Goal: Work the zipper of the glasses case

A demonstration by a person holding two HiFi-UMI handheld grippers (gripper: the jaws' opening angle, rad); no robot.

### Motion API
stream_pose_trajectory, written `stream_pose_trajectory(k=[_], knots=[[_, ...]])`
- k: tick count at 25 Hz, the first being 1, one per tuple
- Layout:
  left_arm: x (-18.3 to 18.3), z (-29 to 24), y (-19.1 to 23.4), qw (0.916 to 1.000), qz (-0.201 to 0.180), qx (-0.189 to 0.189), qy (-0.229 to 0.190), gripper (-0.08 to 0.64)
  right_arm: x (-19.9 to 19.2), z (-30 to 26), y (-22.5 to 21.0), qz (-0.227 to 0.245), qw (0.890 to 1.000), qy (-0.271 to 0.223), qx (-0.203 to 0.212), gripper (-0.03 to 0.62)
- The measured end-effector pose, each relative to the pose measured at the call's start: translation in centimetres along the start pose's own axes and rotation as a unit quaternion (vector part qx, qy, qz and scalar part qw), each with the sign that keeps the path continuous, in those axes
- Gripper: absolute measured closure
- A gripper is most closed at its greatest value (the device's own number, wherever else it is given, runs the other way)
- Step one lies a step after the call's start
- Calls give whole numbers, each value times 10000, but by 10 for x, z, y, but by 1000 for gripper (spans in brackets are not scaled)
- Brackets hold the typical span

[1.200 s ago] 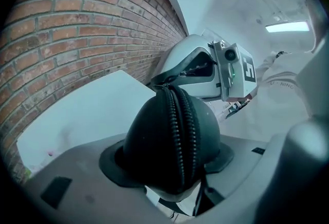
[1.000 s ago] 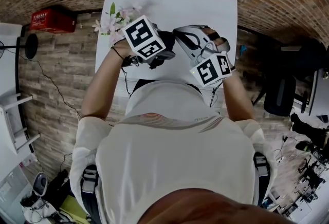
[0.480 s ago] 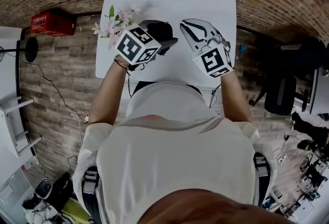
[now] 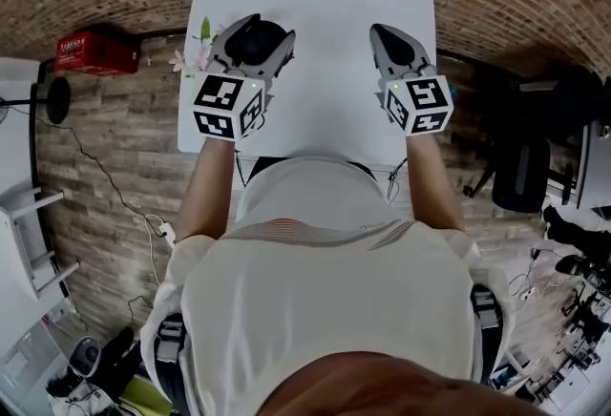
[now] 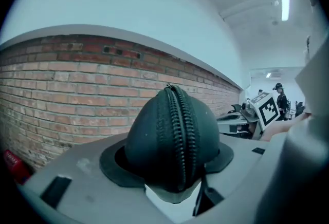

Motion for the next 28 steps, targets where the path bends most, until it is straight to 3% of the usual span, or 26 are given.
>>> stream_pose_trajectory(k=[5,8,17,28], knots=[[5,20,9,9953,50,628,-735,296,1,11,-12,-221,9991,-149,-319,540],[5,22,11,9927,94,763,-928,296,2,12,-14,-269,9987,-196,-376,540],[4,26,13,9907,278,688,-1144,296,4,12,-4,-165,9995,-238,-144,540],[1,25,11,9916,304,625,-1088,296,2,14,-2,-111,9997,-179,-98,540]])
Point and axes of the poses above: the fingertips, and each gripper's own axes: z backward along the fingers, y to its left, x out of its top, the point moved 9 cm from there along z, backward along the fingers, and after that the axes turned 4 degrees about z, right-handed, at the moved point
